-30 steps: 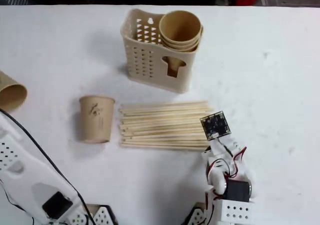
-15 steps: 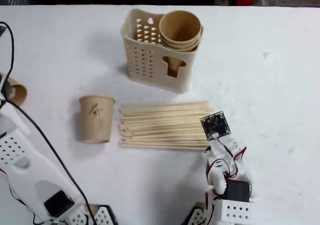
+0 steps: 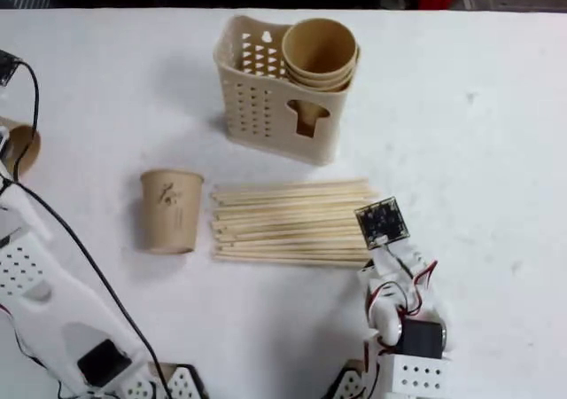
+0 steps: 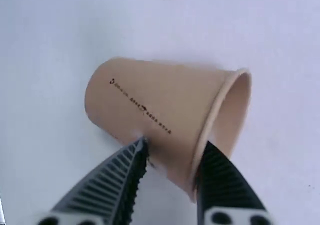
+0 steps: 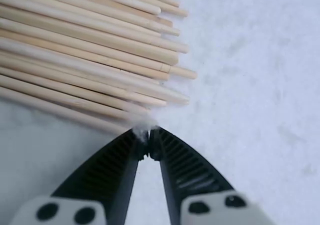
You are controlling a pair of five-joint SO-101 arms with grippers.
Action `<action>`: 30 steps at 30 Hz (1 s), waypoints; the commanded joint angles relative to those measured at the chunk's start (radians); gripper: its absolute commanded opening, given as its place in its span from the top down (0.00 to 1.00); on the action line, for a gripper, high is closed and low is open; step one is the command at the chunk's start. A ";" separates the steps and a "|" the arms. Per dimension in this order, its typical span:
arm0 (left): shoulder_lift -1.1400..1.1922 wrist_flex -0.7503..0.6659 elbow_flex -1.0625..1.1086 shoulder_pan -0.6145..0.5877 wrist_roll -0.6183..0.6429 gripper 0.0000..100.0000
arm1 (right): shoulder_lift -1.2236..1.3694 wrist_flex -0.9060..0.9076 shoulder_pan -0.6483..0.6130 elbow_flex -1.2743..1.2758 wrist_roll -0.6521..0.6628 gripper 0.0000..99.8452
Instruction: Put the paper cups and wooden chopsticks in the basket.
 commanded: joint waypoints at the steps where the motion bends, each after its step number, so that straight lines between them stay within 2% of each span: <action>1: -0.010 -0.075 0.060 0.012 -0.006 0.89 | -0.002 -0.015 -0.008 0.009 0.012 0.98; 6: -0.019 -0.118 0.081 0.012 -0.005 0.95 | -0.002 -0.015 -0.008 0.009 0.012 0.98; 10: -0.041 -0.107 0.063 0.018 0.074 0.98 | -0.002 -0.015 -0.008 0.009 0.012 0.98; 14: -0.125 0.038 -0.012 0.036 0.196 0.98 | -0.002 -0.015 -0.008 0.009 0.012 0.98; 18: -0.246 0.311 -0.160 0.104 0.321 0.98 | -0.002 -0.015 -0.008 0.009 0.012 0.98; 21: -0.341 0.503 -0.298 0.202 0.405 0.98 | -0.002 -0.015 -0.008 0.009 0.012 0.98; 25: -0.458 0.683 -0.505 0.401 0.519 0.98 | -0.002 -0.015 -0.008 0.009 0.012 0.98; 30: -0.588 0.695 -0.647 0.693 0.724 0.98 | -0.002 -0.015 -0.008 0.009 0.012 0.98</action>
